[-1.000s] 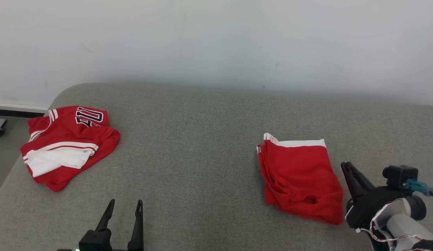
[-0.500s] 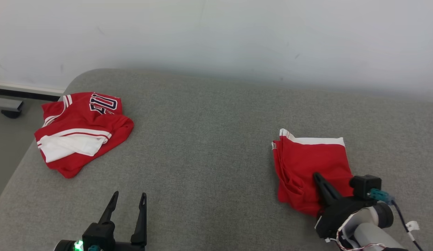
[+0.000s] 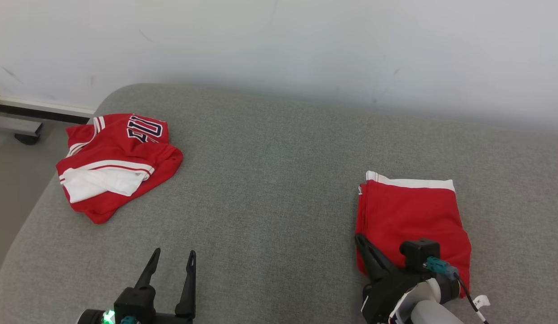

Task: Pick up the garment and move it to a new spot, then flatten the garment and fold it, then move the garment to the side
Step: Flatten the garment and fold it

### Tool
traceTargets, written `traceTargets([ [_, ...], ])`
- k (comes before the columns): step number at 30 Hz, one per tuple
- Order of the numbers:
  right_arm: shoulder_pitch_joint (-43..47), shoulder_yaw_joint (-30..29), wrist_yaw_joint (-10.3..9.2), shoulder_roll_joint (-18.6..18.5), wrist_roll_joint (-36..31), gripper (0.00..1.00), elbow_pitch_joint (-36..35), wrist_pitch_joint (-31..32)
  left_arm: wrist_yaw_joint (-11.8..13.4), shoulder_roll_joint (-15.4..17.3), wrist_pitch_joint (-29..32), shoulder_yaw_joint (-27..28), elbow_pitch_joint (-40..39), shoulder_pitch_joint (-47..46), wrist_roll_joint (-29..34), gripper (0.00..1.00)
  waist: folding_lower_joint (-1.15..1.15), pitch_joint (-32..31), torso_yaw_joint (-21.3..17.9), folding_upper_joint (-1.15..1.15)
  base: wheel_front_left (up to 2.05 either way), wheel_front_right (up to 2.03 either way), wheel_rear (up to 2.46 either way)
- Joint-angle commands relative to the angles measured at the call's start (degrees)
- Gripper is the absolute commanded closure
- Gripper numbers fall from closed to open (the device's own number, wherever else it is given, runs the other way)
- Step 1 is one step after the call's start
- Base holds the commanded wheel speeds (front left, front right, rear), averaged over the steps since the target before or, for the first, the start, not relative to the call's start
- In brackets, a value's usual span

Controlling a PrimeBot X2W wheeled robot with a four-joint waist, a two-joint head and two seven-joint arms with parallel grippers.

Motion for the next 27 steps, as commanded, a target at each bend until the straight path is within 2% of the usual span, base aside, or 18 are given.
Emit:
traceTargets([
  [1, 0.59, -0.60, -0.13, 0.41, -0.61, 1.00, -0.81, -0.10, -0.02, -0.08, -0.19, -0.05, 0.19, -0.14, -0.07, 0.00, 0.00, -0.34, -0.14, 0.00, 0.00, 0.00, 0.00],
  [8, 3.15, -7.53, -0.13, -0.26, -0.05, 1.00, -7.66, -0.08, 0.19, 0.65, -0.19, 0.85, -0.10, 1.28, -0.13, 0.00, 0.00, -2.42, -2.09, 0.00, 0.00, 0.00, 0.00],
  [21, 9.97, -18.27, -0.13, -4.55, -5.63, 1.00, -20.54, -0.08, 1.08, 1.50, -0.19, 2.18, -1.99, 2.35, 0.52, 0.00, 0.00, -3.07, -8.81, 0.00, 0.00, 0.00, 0.00],
  [27, 15.76, -23.87, -0.13, -3.65, -9.87, 1.00, -27.13, -0.08, 1.89, 1.35, -0.19, 2.84, -2.84, 2.37, 0.54, 0.00, 0.00, -3.10, -11.51, 0.00, 0.00, 0.00, 0.00],
])
